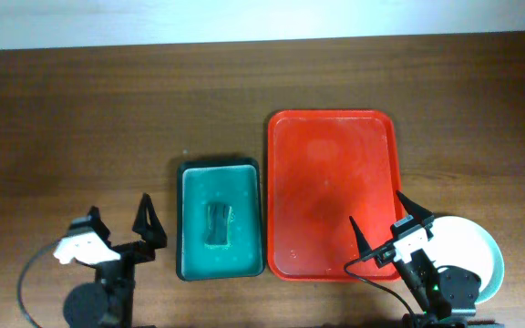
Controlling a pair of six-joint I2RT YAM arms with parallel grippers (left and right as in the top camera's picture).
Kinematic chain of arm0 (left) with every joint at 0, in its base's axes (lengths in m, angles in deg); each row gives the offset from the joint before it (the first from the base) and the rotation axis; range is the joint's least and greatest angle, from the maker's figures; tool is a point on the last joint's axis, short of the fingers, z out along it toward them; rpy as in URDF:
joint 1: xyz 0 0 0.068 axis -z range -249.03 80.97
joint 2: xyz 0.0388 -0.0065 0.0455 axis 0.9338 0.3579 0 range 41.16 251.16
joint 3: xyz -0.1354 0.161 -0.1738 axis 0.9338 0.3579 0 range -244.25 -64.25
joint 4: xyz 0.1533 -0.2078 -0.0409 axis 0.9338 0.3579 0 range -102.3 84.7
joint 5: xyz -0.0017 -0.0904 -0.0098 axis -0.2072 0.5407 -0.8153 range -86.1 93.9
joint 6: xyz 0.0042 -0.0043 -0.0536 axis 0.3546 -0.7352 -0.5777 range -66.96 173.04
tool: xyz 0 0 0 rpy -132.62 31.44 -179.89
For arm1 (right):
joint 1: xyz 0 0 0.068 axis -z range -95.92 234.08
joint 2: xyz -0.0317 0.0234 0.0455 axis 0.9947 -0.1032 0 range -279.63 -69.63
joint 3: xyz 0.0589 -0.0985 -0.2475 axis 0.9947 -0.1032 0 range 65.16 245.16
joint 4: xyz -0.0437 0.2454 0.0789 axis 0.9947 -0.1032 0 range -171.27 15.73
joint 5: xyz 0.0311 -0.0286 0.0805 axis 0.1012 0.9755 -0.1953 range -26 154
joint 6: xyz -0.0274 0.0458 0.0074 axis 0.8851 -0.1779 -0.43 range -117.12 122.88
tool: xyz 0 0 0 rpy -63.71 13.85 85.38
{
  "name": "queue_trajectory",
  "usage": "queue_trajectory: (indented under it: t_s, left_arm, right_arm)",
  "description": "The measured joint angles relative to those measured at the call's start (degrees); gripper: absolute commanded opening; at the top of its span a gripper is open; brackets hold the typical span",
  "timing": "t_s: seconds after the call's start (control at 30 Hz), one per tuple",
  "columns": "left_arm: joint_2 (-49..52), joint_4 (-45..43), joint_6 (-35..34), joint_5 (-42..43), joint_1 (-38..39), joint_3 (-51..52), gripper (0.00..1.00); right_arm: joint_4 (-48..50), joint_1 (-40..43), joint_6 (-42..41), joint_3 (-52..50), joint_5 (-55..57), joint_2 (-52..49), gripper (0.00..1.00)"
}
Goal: Clean dirty plates on tray and stack at the side
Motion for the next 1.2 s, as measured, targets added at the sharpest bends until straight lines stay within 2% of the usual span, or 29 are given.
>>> queue_trajectory:
  t_s: [0.07,0.17,0.27,1.2]
  left_arm:
    - [-6.08,-7.76,0.02,0.83,0.00,7.50,0.99]
    - [-6.64,-18.23,0.02,0.72,0.00,14.69,0.99]
    - [-6.80,-10.12,0.02,0.09,0.00,17.27,0.99]
    - [-6.82,-10.16,0.02,-0.09,0.00,17.27,0.99]
  right_arm:
    - [0.07,0.00,0.04,0.00,0.00,0.07,0.98]
    - [0.04,0.00,0.00,0.00,0.02,0.04,0.98]
    - [0.04,0.00,0.02,0.00,0.00,0.07,0.98]
    - [0.04,0.00,0.02,0.00,0.00,0.07,0.98]
